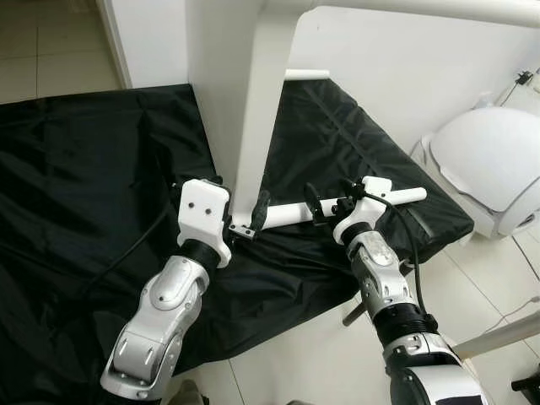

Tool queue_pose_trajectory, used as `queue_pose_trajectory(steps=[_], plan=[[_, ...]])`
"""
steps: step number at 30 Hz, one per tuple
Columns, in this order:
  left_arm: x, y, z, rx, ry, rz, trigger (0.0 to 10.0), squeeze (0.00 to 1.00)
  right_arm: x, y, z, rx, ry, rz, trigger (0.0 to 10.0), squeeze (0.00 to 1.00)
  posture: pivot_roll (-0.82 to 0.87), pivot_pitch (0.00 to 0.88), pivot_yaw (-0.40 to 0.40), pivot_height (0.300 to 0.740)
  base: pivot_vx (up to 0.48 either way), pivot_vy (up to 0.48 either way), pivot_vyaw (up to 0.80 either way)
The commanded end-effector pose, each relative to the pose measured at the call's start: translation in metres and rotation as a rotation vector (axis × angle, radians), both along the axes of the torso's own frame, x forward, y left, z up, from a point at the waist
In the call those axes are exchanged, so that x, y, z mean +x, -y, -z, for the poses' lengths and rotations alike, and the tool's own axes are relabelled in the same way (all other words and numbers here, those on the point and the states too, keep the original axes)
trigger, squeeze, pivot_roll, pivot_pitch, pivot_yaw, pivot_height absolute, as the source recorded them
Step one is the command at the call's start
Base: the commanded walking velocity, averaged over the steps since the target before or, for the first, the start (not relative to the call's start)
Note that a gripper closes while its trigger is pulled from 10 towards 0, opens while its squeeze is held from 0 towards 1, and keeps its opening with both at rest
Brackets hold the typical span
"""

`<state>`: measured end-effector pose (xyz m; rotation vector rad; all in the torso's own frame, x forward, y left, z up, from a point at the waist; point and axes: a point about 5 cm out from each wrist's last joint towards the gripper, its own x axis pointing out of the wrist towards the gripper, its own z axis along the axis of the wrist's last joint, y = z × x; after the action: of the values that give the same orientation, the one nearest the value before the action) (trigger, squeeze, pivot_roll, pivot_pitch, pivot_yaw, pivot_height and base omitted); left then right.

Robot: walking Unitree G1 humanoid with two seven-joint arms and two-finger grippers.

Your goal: Building children table

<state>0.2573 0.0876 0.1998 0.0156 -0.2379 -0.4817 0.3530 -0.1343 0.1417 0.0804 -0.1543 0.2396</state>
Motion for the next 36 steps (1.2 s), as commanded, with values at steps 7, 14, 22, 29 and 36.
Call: queue_pose_trajectory(steps=[7, 14, 22, 29, 36], plan=[[0.002, 0.012, -0.001, 0.039, 0.015, 0.116, 10.0, 0.0, 0.0, 0.001, 0.002, -0.015, -0.003, 0.01, 10.0, 0.0, 0.02, 0.029, -0.083, 0.74, 0.0, 0.0, 0.0], [0.008, 0.016, 0.0, 0.054, 0.0, 0.111, 10.0, 0.0, 0.0, 0.0, 0.003, -0.018, -0.006, 0.011, 10.0, 0.0, 0.02, 0.027, -0.075, 0.74, 0.0, 0.0, 0.0], [0.017, 0.027, -0.003, 0.065, -0.003, 0.108, 10.0, 0.0, 0.0, 0.001, 0.004, -0.019, -0.009, 0.024, 10.0, 0.0, 0.01, 0.023, -0.063, 0.74, 0.0, 0.0, 0.0], [0.026, 0.033, -0.001, 0.099, -0.018, 0.06, 10.0, 0.0, -0.002, 0.0, 0.005, -0.018, -0.012, 0.027, 10.0, 0.0, 0.01, 0.026, -0.063, 0.74, 0.0, 0.0, 0.0], [0.031, 0.04, -0.001, 0.11, -0.044, 0.008, 10.0, 0.0, -0.003, 0.0, 0.006, -0.02, -0.016, 0.029, 10.0, 0.0, 0.0, 0.03, -0.061, 0.74, 0.0, 0.0, 0.0]])
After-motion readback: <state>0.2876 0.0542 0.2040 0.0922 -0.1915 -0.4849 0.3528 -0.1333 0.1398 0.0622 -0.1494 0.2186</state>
